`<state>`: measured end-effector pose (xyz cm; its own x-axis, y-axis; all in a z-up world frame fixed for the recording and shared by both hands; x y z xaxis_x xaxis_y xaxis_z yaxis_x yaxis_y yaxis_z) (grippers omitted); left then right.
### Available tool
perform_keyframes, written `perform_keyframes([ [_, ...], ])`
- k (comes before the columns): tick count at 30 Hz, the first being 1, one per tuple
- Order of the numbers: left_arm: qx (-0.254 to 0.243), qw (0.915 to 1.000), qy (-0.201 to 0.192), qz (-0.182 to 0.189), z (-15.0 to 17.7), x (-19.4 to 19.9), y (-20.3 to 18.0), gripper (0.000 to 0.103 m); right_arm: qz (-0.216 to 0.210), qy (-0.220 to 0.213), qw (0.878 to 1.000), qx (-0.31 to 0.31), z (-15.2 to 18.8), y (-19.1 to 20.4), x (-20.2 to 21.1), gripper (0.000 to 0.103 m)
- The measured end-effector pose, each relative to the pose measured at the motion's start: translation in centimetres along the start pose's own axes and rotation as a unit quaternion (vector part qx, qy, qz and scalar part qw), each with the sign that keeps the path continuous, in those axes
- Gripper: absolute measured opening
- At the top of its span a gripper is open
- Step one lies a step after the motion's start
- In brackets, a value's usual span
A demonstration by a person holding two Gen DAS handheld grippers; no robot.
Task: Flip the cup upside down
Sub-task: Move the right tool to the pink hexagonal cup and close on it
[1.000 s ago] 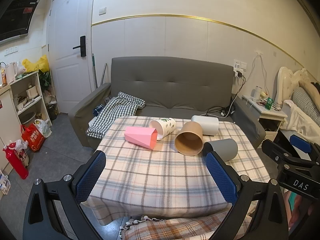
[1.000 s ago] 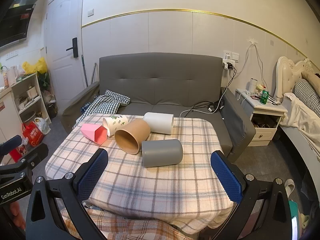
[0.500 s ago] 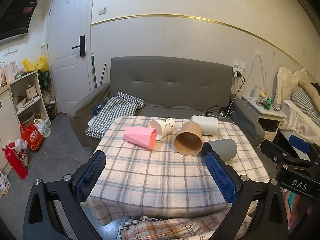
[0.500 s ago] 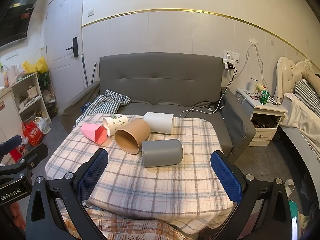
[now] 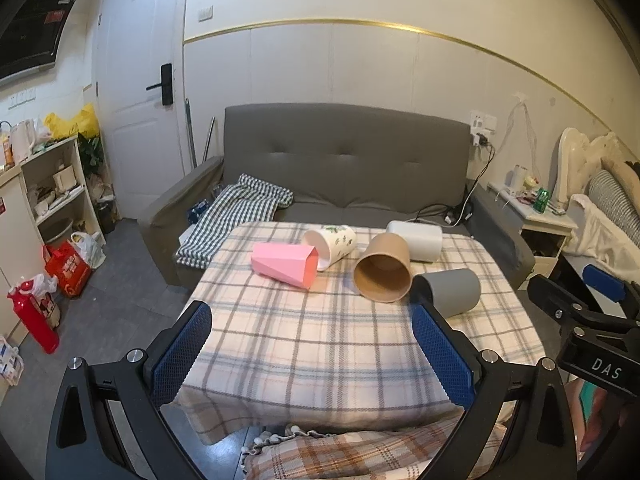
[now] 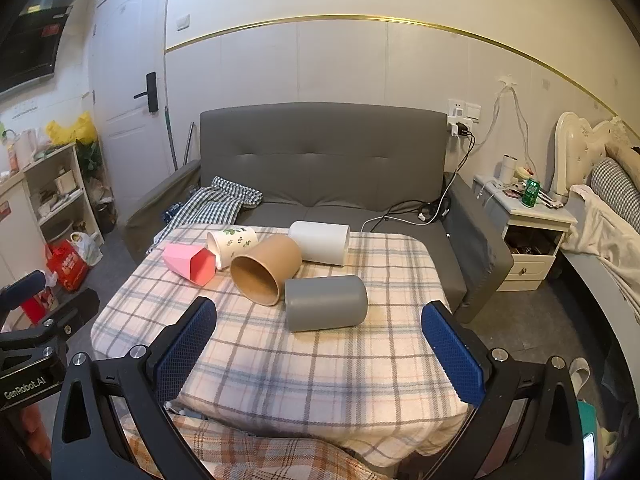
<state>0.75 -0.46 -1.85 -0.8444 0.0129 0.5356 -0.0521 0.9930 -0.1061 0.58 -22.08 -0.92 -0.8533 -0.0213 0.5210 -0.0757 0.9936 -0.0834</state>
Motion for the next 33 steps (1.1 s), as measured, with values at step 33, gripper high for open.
perform_keyframes([
  [33, 0.139, 0.9631, 0.142, -0.182, -1.8, -17.6, 17.2, 0.103, -0.207, 0.174, 0.884, 0.38, -7.0, 22.3, -26.0, 0.081],
])
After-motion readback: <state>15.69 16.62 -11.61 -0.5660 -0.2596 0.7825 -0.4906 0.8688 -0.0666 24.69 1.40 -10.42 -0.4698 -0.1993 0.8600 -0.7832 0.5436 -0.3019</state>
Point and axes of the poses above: each gripper's, at about its wrist camera, not at the fingertips, and x roughly against the way its jaws point, y to its left, z to its underside, the point moved 1 cm from there along -x, roughly the way its jaws point, and after that the axes turned 6 degrees about x, right-handed, at the moved point
